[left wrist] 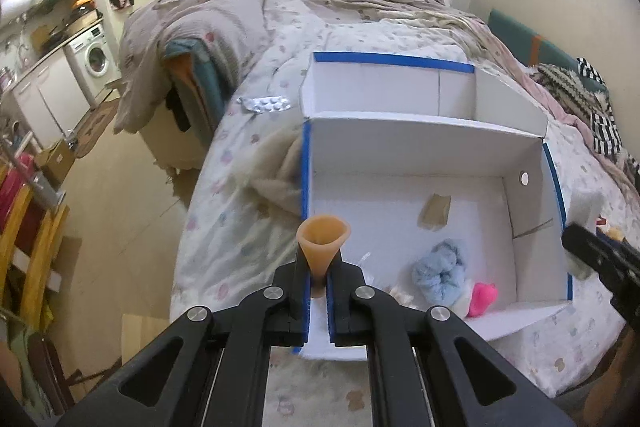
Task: Organize soft objects
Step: 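Lower white sock and orange toy into the box and open both tools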
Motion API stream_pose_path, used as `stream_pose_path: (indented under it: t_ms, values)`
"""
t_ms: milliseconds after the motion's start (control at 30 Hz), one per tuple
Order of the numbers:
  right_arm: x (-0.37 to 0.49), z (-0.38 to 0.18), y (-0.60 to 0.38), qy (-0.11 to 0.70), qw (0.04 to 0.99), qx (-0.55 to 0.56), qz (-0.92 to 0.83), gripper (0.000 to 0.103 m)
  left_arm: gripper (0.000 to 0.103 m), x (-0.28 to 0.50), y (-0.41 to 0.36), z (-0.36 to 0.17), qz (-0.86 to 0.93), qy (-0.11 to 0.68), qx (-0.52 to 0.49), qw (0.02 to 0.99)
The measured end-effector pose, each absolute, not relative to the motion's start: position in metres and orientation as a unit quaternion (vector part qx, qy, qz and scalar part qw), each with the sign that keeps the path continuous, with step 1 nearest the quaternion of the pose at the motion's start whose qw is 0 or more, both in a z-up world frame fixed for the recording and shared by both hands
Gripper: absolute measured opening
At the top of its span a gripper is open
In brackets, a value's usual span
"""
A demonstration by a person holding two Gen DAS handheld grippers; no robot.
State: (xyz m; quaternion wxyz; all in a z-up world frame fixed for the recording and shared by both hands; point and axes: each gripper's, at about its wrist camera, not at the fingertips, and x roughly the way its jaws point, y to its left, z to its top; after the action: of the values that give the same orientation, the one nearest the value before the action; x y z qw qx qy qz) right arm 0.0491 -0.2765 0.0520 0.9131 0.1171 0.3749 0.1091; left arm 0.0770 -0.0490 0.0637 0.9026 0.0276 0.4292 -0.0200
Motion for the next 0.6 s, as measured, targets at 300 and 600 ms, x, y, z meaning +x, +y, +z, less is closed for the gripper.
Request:
stream_pose_path:
  t_ms: [300,600]
  values:
    - [0.09,0.007,-0.291,0.422,0.888,0.139,0.115,0.028,0.006,0.117,-0.078,0.034,-0.028,0.452,0.048,0.89]
    - [0.106,-0.029,-0.296,0.471,0.864,0.147,0.094,0.028,0.006,0.13,-0.091,-0.008,-0.027,0.481,0.05,0.875]
